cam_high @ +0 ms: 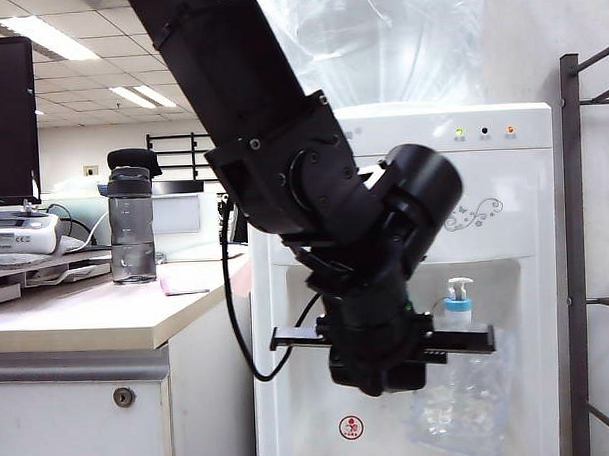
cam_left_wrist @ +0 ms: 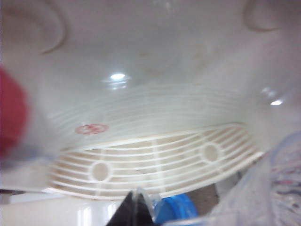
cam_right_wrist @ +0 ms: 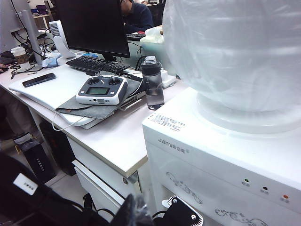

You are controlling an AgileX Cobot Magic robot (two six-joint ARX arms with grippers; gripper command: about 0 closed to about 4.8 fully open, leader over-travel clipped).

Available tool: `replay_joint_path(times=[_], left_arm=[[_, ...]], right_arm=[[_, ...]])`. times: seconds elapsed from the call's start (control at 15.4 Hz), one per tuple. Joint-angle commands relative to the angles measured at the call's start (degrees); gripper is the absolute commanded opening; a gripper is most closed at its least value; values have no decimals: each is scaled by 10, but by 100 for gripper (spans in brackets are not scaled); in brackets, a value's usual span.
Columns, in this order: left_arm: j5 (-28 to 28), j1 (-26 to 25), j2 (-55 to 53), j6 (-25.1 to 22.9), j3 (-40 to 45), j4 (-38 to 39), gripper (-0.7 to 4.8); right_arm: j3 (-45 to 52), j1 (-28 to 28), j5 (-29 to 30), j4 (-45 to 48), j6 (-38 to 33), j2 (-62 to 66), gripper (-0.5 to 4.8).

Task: Pick up the plastic mug from the left desk, go to the cold water outlet of the water dispenser, press the vertical switch to get some water, then put the mug back on the desk.

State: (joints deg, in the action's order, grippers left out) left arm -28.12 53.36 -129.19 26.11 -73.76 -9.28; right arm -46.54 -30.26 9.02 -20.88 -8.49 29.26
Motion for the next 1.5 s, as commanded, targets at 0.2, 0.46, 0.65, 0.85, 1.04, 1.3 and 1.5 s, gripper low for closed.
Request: replay_joint_path(times=[0.2,0.46,0.65,0.85,1.04,1.3,1.5], left_arm=[[10,-10,-7,-2,-5,4,-6],[12,-10,-12,-2,-9,1,-6],[11,-14,-17,10,-10,-3,-6],[13,-12,-32,9,-38,-5,-6],[13,-13,-44,34,-58,-2,-6],[9,-13,-45,73,-60,-7,-6],[-3,-13,-45,143,-60,19,-6]], right_arm=[[-2,0,0,12,1,0,-1],[-2,0,0,14,1,0,-1],[-2,0,1,14,1,0,-1],[-2,0,1,14,1,0,-1],[-2,0,1,14,1,-6,-1],[-2,0,0,13,2,-7,-1],[-2,0,0,14,2,-7,-1]])
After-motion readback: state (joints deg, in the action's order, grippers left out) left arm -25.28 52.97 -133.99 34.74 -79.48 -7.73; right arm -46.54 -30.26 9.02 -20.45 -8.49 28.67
